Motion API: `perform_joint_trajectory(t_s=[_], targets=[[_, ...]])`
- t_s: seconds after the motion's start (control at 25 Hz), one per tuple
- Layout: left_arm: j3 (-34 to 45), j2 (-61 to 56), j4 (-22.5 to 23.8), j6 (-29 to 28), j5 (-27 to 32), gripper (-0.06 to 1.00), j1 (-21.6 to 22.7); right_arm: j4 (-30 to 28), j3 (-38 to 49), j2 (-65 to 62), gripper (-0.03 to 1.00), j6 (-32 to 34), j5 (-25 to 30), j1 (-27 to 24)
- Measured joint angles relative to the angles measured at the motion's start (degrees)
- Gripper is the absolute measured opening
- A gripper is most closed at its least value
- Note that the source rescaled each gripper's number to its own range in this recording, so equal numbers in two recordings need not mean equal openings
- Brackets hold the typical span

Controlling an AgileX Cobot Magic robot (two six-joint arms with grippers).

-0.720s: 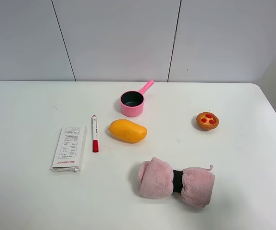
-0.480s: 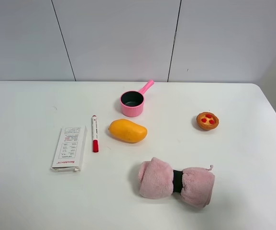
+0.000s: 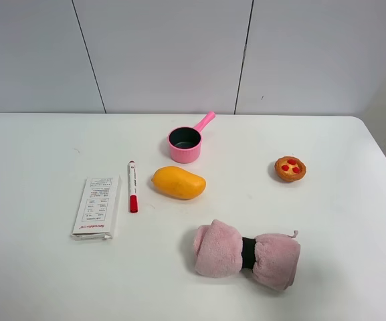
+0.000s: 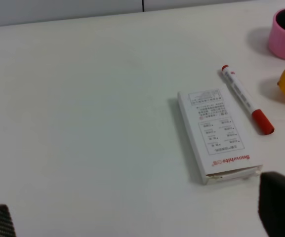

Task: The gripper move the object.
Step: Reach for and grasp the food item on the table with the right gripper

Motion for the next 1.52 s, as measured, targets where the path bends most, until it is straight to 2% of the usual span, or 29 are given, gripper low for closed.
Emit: perform_joint_trajectory(t_s=[0.16, 0.4, 0.68, 1.52], targets=[[0.0, 0.0, 0.0, 0.0, 0.0, 1.0, 0.0, -1.6, -5.8, 9.1, 1.0, 0.2, -1.8, 0.2], [0.0, 0.0, 0.0, 0.0, 0.0, 1.0, 0.0, -8.8, -15.0, 25.9, 1.0, 0.1, -2.5, 2.1], [0.0, 0.0, 0.0, 0.0, 0.0, 1.0, 0.0, -12.1, -18.3, 41.2, 1.0, 0.1, -1.2, 2.3], [0.0, 0.0, 0.0, -0.1, 0.0, 1.0, 0.0, -13.9, -18.4, 44.9, 1.0, 0.1, -1.9, 2.3]])
